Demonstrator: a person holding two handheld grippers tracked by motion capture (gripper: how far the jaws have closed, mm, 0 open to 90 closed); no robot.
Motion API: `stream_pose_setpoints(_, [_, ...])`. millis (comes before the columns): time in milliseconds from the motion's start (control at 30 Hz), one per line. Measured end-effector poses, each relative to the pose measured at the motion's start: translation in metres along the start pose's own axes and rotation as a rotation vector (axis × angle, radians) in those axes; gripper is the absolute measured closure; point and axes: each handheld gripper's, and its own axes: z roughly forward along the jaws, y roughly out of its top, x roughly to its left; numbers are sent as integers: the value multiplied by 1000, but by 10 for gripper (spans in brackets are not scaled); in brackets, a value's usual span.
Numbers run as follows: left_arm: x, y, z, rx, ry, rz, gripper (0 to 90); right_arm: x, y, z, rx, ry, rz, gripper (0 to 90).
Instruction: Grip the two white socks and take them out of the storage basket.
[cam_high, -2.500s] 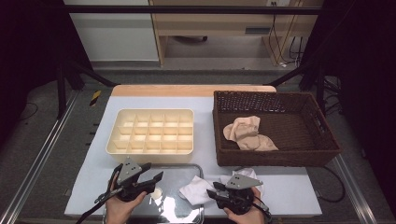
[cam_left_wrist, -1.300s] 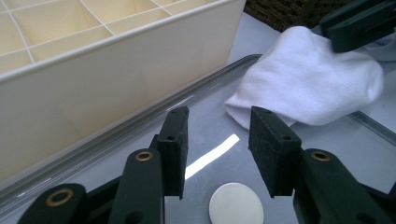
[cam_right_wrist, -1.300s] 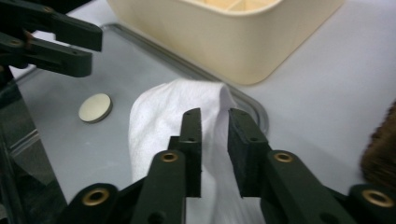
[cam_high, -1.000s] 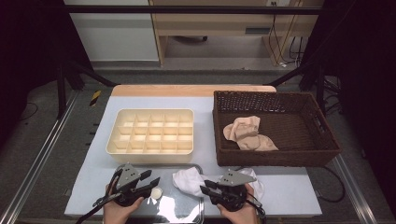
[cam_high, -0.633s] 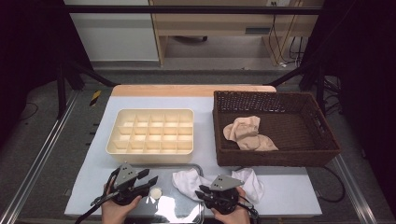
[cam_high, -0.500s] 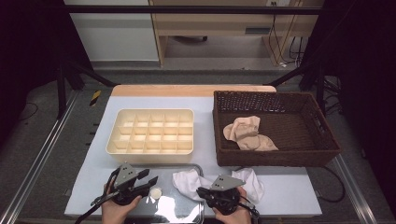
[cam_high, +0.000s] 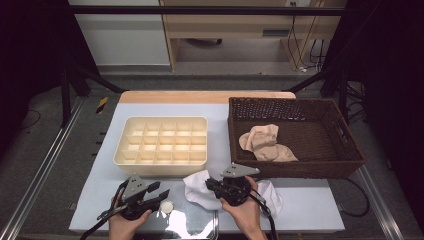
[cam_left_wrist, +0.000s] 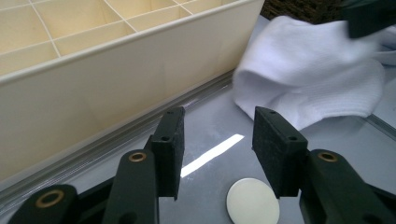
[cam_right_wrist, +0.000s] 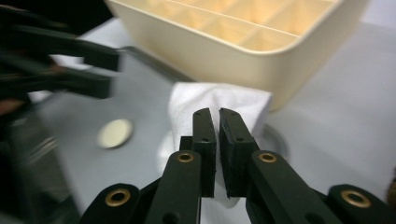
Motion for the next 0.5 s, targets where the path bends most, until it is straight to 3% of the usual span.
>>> stream_pose_setpoints(67, [1,0,1,0,1,-4,533,-7,-2,12,37,-84,-23,836])
stream_pose_setpoints(133, [0,0,1,4,2,-2,533,-10,-6,18,64,-109,-23,820])
stream_pose_setpoints(200, [0,0,1,6,1,-1,533,-13,-9,19,80,-106,-24,789])
stream_pose_setpoints(300, [0,0,2,8,2,-2,533,-13,-9,7,45,-96,-31,763])
stream_pose_setpoints(433, [2,0,1,4,7,-5,533,-1,-8,-11,-11,-55,-77,741])
stream_pose_setpoints(500, [2,1,-1,-3,10,-10,533,8,-13,-12,-1,-29,-90,728])
